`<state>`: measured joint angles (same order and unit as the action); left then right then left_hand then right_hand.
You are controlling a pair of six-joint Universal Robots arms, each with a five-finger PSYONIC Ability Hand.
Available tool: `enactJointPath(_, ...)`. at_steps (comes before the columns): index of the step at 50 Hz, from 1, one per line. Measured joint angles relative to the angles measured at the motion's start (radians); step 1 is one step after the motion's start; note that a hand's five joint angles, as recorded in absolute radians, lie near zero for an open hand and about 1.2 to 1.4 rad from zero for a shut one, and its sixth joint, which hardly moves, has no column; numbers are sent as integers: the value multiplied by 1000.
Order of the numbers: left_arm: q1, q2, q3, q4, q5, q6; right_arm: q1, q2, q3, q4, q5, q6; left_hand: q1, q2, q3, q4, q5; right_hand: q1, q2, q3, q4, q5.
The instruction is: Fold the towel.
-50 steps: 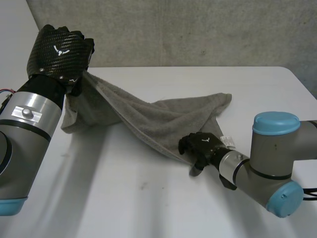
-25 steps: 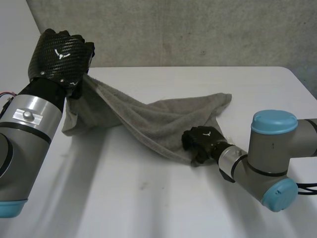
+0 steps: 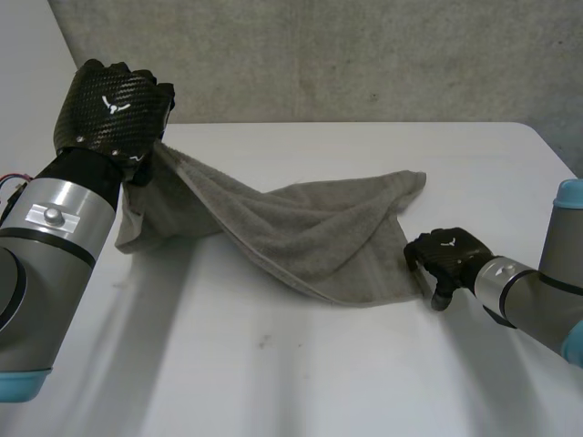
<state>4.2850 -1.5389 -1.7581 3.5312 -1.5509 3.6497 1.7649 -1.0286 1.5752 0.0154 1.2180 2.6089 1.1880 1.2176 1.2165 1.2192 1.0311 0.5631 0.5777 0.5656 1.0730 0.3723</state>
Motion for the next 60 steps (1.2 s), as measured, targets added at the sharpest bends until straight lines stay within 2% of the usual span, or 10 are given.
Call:
enactJointPath(19,1,-5,0,0,1,-22,6,35,-4,-96,-11,5,0,0,0,0,0,2,0,1,0,15)
enactJointPath(53,4,-7,-7,0,3,-23,15,76,-25,-119,-11,36,0,0,0,0,1,11,2,4,0,32)
enactJointPath(60,4,-7,-7,0,3,-22,21,92,-48,-119,-11,54,0,0,0,0,0,68,47,69,0,79)
